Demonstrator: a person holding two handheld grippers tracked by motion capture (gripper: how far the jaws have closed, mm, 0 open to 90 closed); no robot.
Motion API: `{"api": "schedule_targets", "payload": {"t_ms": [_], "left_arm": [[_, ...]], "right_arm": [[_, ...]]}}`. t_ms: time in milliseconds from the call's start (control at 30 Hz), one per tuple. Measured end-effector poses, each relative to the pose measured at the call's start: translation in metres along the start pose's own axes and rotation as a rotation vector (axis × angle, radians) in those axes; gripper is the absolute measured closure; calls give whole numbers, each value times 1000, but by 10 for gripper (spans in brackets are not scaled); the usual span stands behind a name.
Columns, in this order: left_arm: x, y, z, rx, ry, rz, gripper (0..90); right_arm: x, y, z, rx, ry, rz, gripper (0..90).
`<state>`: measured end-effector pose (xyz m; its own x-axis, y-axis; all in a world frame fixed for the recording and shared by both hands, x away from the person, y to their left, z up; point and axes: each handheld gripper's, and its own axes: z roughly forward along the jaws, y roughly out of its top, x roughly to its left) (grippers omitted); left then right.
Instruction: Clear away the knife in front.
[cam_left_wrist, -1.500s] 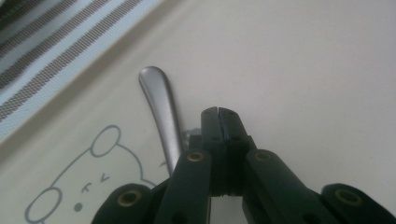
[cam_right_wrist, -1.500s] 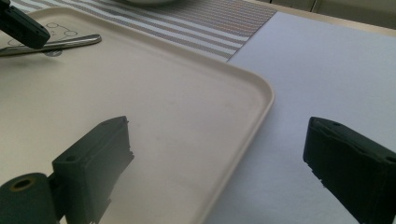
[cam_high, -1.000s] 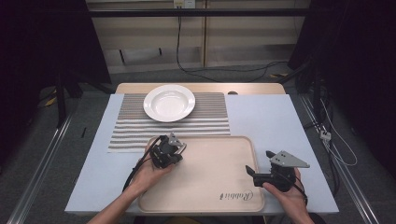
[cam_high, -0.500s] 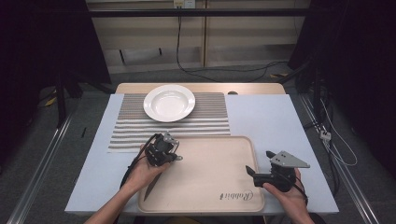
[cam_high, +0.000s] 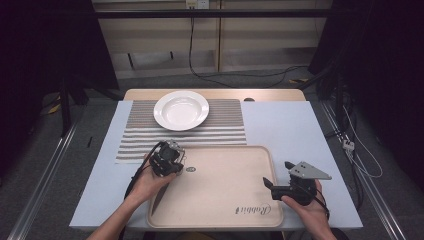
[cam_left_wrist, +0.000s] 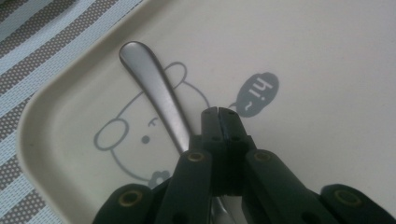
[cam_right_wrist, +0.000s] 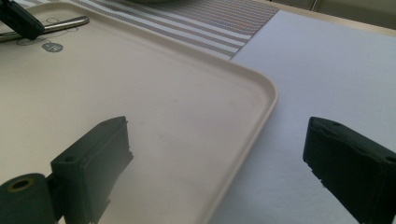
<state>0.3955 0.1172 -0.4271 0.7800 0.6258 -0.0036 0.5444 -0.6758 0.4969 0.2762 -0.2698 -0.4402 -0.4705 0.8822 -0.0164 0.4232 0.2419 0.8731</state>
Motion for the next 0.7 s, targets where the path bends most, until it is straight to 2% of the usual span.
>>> {"api": "schedule_targets", "payload": {"t_ms": [133,367,567,700], "left_arm": [[2,-1,-1,3,-2,-6,900],[9,-5,-4,6,-7,-42,900],[12,-9,-6,12,8,-48,900],[14,-11,-7,12,11,-67,900]], "right_arm": [[0,0,1,0,0,4,77],[-1,1,2,0,1,8,77],[1,2,5,2,9,-3,77],[0,1,3,2,8,3,76]]}}
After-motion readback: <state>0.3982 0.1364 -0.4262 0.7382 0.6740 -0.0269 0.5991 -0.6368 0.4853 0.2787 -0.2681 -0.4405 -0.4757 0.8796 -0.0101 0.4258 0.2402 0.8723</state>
